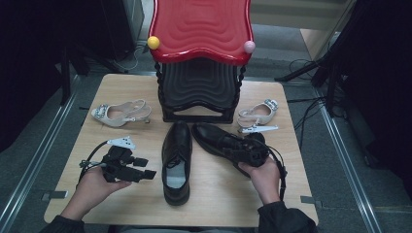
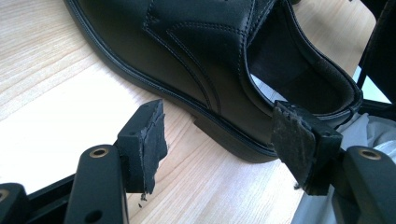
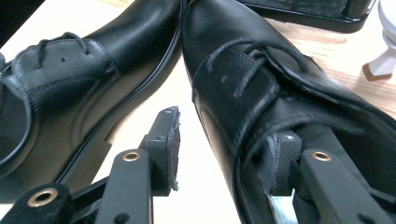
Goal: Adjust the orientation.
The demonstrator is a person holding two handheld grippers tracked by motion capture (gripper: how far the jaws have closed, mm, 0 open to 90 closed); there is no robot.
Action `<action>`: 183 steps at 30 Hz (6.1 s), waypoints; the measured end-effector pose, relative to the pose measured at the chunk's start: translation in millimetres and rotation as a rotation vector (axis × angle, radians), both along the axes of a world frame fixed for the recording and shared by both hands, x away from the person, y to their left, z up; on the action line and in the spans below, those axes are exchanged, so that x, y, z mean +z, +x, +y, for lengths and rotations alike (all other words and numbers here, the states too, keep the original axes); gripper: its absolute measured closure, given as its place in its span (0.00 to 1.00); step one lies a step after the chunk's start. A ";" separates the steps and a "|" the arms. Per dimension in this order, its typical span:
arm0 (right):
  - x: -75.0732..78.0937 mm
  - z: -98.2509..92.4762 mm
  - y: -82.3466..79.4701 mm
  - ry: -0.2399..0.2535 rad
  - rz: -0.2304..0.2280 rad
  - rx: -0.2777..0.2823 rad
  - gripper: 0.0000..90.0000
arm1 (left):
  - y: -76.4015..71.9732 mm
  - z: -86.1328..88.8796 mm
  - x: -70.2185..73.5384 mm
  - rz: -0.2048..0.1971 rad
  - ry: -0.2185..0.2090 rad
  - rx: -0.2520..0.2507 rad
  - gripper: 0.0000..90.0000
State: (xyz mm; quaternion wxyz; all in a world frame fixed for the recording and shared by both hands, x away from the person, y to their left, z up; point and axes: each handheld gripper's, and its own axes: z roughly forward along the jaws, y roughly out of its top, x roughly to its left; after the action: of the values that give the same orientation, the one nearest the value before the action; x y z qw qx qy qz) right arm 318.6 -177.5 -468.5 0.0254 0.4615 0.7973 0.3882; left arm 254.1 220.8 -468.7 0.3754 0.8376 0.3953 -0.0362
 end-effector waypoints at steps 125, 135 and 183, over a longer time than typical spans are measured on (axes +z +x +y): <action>16.5 -26.3 -27.8 0.002 -0.042 0.087 1.00 | 37.0 -8.7 -12.7 -0.009 -0.007 0.007 0.89; -9.4 -26.4 -7.6 -0.033 0.011 -0.009 1.00 | 48.8 -16.2 -23.0 0.036 0.008 0.001 1.00; -25.1 18.1 11.2 -0.040 0.042 0.084 1.00 | 38.9 -33.6 -33.0 0.061 0.018 0.004 1.00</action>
State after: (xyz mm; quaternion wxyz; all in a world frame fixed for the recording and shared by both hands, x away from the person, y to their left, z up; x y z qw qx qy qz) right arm 329.8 -159.5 -493.5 0.0015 0.4351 0.8239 0.3631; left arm 293.0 187.3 -501.7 0.3554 0.8388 0.4085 -0.0576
